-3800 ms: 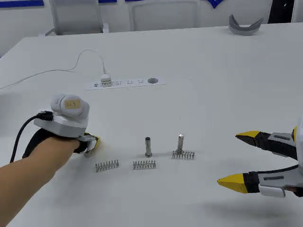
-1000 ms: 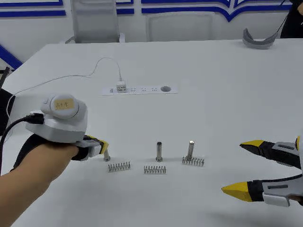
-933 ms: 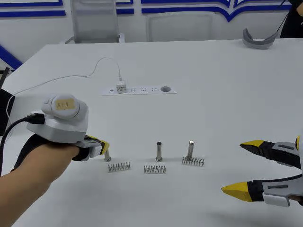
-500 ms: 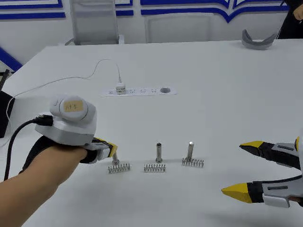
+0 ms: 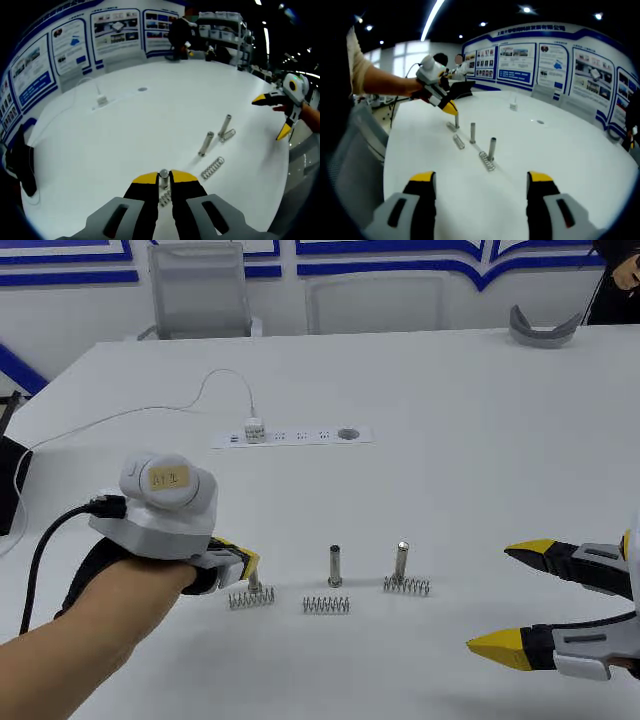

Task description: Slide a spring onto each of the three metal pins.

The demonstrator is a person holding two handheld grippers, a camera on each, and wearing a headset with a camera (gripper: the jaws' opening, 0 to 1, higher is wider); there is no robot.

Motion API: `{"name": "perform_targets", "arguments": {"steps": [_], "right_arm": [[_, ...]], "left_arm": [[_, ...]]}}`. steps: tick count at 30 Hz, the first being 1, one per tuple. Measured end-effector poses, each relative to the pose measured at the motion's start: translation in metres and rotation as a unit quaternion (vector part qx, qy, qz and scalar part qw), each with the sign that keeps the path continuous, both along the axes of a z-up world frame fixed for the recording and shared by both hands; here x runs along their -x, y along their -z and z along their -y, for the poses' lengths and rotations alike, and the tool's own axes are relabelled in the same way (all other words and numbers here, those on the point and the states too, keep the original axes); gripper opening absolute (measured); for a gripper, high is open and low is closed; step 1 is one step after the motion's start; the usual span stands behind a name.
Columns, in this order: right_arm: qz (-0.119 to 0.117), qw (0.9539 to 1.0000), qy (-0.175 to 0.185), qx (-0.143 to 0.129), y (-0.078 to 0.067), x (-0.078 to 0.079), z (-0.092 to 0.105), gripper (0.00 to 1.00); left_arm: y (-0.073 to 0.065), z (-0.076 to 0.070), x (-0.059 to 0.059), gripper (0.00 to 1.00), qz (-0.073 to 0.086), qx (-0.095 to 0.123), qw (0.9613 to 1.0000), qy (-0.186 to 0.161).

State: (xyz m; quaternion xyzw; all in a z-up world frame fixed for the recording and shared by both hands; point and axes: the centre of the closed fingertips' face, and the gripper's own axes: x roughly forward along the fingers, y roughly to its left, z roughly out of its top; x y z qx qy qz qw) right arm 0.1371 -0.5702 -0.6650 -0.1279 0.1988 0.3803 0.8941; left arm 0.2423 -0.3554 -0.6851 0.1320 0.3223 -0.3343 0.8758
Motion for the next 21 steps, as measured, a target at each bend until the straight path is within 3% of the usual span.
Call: {"name": "perform_targets", "arguments": {"steps": [4, 9, 21], "right_arm": [[0.000, 1.0000, 0.000, 0.000, 0.000, 0.000, 0.000, 0.75], [0.001, 1.0000, 0.001, 0.001, 0.000, 0.000, 0.000, 0.75], [0.000, 1.0000, -0.001, 0.003, 0.001, 0.001, -0.001, 0.75]], "left_arm": [[-0.002, 0.000, 0.000, 0.08, 0.010, -0.001, 0.9999, 0.002], [-0.003, -0.001, -0.002, 0.08, 0.011, 0.008, 0.9999, 0.000], [-0.012, -0.008, 0.004, 0.19, 0.027, 0.019, 0.9994, -0.003]]}}
